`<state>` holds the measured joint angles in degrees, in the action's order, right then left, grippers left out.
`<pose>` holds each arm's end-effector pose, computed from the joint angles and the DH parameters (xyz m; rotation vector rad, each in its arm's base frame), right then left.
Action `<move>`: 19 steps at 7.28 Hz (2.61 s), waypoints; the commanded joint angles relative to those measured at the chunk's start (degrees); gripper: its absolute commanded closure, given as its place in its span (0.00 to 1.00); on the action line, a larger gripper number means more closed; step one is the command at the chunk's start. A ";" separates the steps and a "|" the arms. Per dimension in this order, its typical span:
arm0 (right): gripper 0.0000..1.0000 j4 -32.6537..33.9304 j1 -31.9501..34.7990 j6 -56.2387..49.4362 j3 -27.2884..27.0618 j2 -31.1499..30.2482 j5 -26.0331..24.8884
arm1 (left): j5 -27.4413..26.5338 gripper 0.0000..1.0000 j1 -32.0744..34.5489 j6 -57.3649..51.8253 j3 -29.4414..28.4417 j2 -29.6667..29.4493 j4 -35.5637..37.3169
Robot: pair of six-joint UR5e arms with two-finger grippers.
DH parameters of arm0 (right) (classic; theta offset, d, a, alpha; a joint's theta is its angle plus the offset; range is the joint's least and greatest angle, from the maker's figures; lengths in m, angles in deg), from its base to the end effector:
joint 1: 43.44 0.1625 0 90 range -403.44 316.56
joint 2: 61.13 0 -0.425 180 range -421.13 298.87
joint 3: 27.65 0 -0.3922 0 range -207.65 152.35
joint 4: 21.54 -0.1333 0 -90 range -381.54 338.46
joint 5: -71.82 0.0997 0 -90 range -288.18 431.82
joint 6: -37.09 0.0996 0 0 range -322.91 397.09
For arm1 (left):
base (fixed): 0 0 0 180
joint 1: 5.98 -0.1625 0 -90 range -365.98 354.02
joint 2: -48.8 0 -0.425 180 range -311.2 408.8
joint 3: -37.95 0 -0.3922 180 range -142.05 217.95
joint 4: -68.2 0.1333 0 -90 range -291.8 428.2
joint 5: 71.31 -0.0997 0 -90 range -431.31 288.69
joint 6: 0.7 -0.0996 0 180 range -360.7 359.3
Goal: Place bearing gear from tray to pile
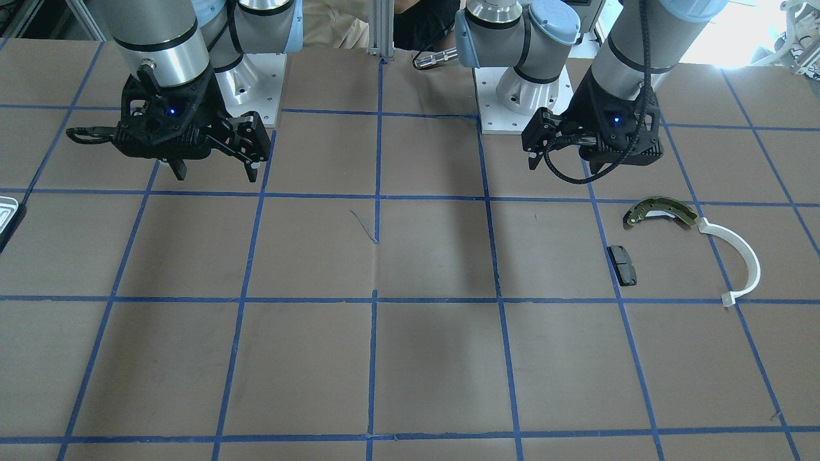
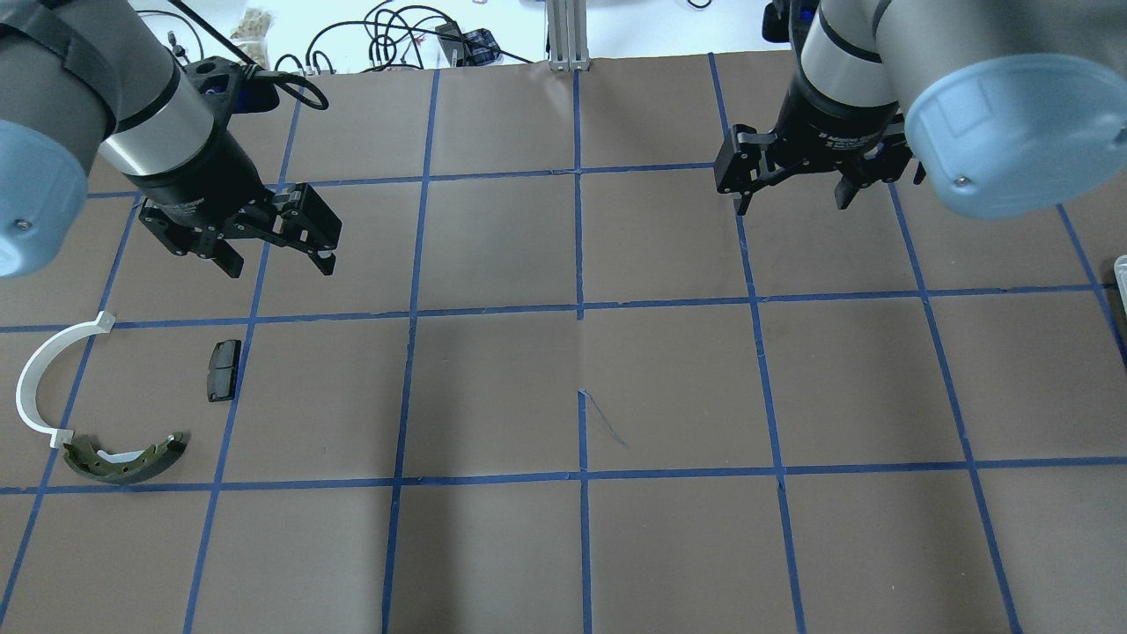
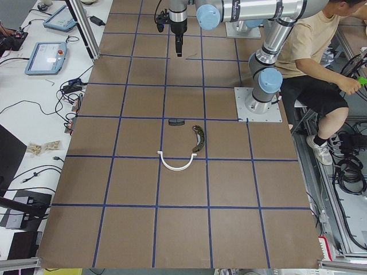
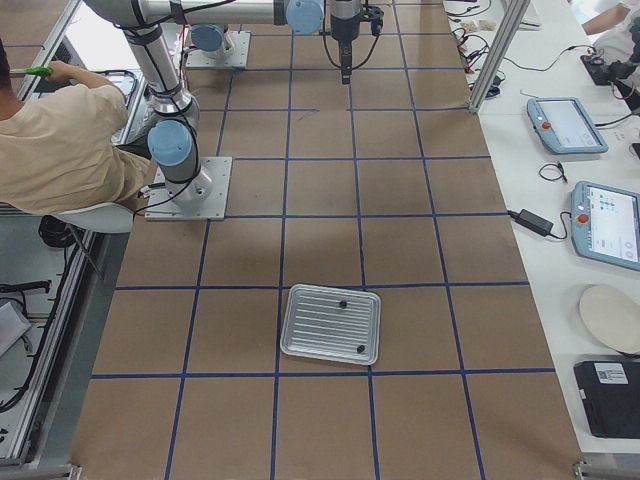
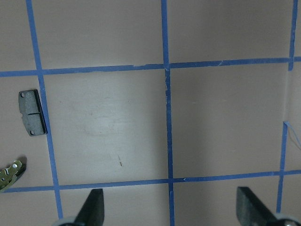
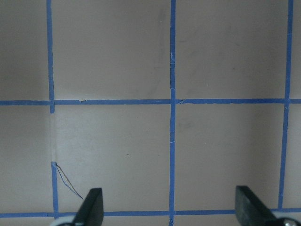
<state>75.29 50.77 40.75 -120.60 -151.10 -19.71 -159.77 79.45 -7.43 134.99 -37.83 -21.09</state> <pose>0.1669 -0.4871 0.4745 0.0136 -3.1177 0.1074 -0.0988 -0.4702 0.4571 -0.0575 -3.1083 -0.0758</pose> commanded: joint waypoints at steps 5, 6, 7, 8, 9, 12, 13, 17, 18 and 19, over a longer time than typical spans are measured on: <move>0.00 -2.34 -2.10 6.83 -0.11 -2.13 -5.49 | 0.40 0.00 0.00 -0.03 -0.01 0.23 -0.01; 0.00 -2.17 -2.10 7.49 -0.12 -2.31 -4.54 | 0.49 0.00 0.00 0.05 -0.19 0.84 -0.09; 0.00 -2.61 -2.27 6.28 -0.29 -2.31 -3.22 | 0.49 0.00 0.00 -0.03 0.07 0.85 -0.09; 0.00 -7.22 -2.62 6.01 -0.04 -2.23 2.10 | 0.57 0.00 0.00 -0.03 0.08 0.33 -0.18; 0.00 -7.18 -2.54 6.09 0.05 -2.14 1.80 | 0.49 0.00 0.00 -0.03 0.08 0.41 -0.10; 0.00 -5.78 -13.13 -7.18 0.14 -3.36 -6.06 | 0.31 0.00 0.00 0.05 0.08 0.76 -0.18; 0.00 -4.21 -18.22 -17.62 0.23 -3.63 -6.55 | 0.22 0.00 0.00 0.05 -0.10 1.02 -0.18; 0.00 5.48 -43.98 -51.21 -0.12 6.59 -3.30 | 0.31 0.00 -0.09 -0.21 0.07 0.85 -0.09; 0.00 11.13 -47.59 -60.00 1.01 13.18 -3.21 | 0.40 0.00 -0.09 -0.12 0.08 0.94 -0.09; 0.00 13.97 -51.19 -64.35 2.50 18.20 -3.12 | 0.66 0.00 -0.26 -0.03 -0.27 0.94 -0.18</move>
<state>84.10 4.42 -15.77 -119.62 -139.79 -22.99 -159.35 79.31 -7.54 134.97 -36.92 -21.21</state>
